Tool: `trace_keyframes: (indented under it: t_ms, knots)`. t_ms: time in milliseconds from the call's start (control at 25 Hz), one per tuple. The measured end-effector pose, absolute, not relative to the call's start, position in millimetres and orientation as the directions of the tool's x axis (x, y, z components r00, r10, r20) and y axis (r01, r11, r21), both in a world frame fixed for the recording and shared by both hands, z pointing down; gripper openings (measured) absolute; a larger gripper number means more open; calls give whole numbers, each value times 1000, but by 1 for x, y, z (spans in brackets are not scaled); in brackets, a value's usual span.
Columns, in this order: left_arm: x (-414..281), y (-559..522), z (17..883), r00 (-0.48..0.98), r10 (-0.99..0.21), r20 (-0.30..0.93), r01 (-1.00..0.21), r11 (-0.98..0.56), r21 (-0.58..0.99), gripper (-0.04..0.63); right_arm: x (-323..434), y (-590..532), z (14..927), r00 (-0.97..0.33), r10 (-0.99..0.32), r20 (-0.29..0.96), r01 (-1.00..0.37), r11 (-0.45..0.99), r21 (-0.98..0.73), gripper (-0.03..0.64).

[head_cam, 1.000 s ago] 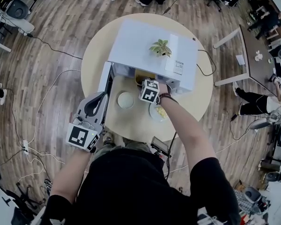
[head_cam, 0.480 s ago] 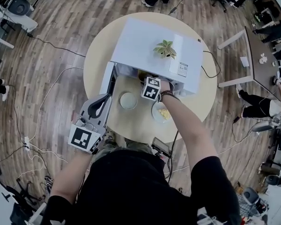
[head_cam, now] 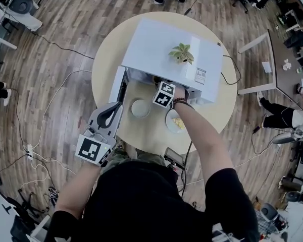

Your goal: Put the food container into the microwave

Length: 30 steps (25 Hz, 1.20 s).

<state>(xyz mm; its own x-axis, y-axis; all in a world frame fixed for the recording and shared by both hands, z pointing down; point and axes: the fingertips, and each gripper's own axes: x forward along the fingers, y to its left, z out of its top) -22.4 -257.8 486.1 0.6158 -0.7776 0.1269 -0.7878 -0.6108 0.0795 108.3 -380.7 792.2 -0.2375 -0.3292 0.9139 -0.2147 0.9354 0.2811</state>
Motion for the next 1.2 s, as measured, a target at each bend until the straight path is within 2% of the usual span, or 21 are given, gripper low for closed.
trace_keyframes:
  t_ms: [560, 680, 760, 1200]
  knots:
    - [-23, -262, 496, 602, -785, 145, -798, -596, 87, 18, 108, -405, 796, -223, -412, 884, -210, 905, 369, 28]
    - [-25, -259, 500, 600, -785, 155, -800, -593, 94, 18, 104, -406, 799, -230, -432, 872, -201, 898, 391, 32]
    - [-25, -258, 500, 599, -785, 157, -801, -592, 96, 18, 103, -407, 798, -232, -453, 861, -197, 889, 414, 58]
    - [-19, -259, 500, 625, -767, 145, -781, -618, 95, 18, 110, -399, 780, -260, -549, 794, -228, 834, 502, 69]
